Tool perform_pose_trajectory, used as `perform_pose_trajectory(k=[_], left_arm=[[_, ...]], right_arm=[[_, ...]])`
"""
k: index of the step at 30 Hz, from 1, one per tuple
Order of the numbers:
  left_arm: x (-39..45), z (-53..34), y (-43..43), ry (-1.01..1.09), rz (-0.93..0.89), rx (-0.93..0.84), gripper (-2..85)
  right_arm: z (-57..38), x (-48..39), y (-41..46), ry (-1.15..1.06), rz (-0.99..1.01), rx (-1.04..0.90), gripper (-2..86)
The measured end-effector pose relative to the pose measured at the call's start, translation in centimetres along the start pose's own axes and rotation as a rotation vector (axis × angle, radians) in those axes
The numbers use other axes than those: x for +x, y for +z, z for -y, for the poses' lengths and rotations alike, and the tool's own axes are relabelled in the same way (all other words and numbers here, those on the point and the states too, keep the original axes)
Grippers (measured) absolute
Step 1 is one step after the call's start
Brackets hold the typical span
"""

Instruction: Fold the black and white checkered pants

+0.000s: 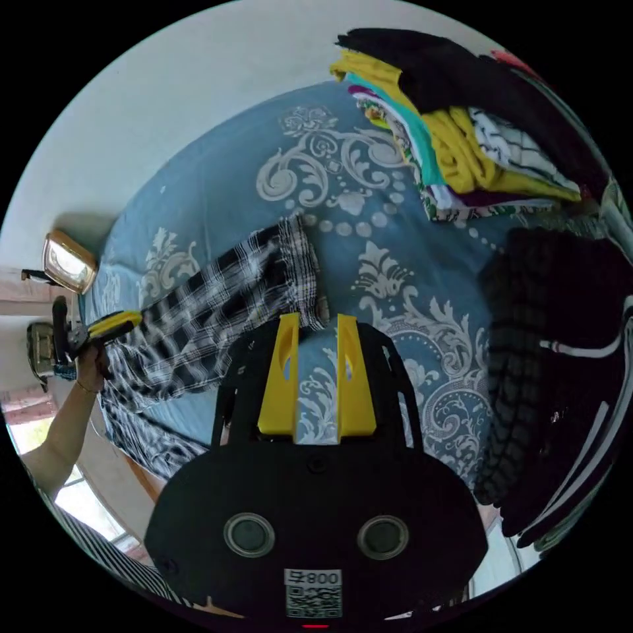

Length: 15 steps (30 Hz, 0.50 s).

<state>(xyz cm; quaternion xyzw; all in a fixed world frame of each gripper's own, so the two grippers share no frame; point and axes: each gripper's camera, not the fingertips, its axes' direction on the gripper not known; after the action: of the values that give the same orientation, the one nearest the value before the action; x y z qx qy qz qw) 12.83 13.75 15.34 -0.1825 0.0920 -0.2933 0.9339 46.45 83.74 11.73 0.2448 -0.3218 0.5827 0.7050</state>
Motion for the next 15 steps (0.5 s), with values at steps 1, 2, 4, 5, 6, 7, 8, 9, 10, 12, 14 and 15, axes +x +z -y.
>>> perform_pose_trajectory(k=[1, 2, 4, 5, 6, 7, 8, 9, 10, 12, 14, 15], left_arm=[[0.0, 0.4, 0.6, -0.011, 0.017, -0.009, 3.4], [0.0, 0.9, 1.4, -0.009, -0.004, 0.011, 2.8], [-0.1, 1.4, 2.6, -0.04, -0.015, -0.013, 2.1], [-0.1, 1.6, 3.0, -0.052, -0.001, -0.01, 1.9], [-0.1, 1.8, 3.2, -0.069, 0.004, 0.017, 1.7], [-0.1, 1.9, 3.2, -0.078, 0.0, 0.037, 1.7], [-0.1, 2.1, 3.1, -0.096, -0.015, 0.076, 1.7], [-0.2, 2.4, 3.4, -0.104, -0.03, 0.1, 1.7], [-0.2, 2.7, 3.8, -0.107, -0.034, 0.101, 1.8], [-0.3, 3.5, 6.4, -0.13, -0.027, 0.045, 2.2], [-0.3, 3.9, 8.4, -0.138, -0.006, -0.025, 2.7], [-0.2, 3.9, 9.0, -0.147, 0.003, -0.019, 2.9]], right_arm=[[-0.1, 0.3, 0.6, -0.004, 0.007, -0.036, 8.7], [-0.5, 0.3, 0.0, -0.011, -0.015, 0.002, 7.5], [-0.8, 0.5, -0.8, -0.04, -0.012, -0.011, 5.7], [-0.9, 0.9, -1.6, -0.049, 0.012, -0.013, 4.6], [-1.0, 1.2, -2.2, -0.06, 0.028, 0.0, 4.2], [-1.3, 1.9, -3.6, -0.063, 0.033, 0.026, 3.6], [-1.4, 2.9, -4.6, -0.065, 0.05, 0.033, 3.3], [-1.3, 3.4, -4.9, -0.06, 0.074, 0.029, 3.4], [-1.3, 4.6, -5.2, -0.045, 0.129, 0.024, 3.4], [-1.1, 5.9, -4.7, -0.028, 0.172, -0.006, 3.9], [-0.8, 6.9, -4.8, -0.008, 0.23, -0.027, 5.0], [-0.9, 7.0, -5.1, -0.014, 0.235, -0.023, 5.3]])
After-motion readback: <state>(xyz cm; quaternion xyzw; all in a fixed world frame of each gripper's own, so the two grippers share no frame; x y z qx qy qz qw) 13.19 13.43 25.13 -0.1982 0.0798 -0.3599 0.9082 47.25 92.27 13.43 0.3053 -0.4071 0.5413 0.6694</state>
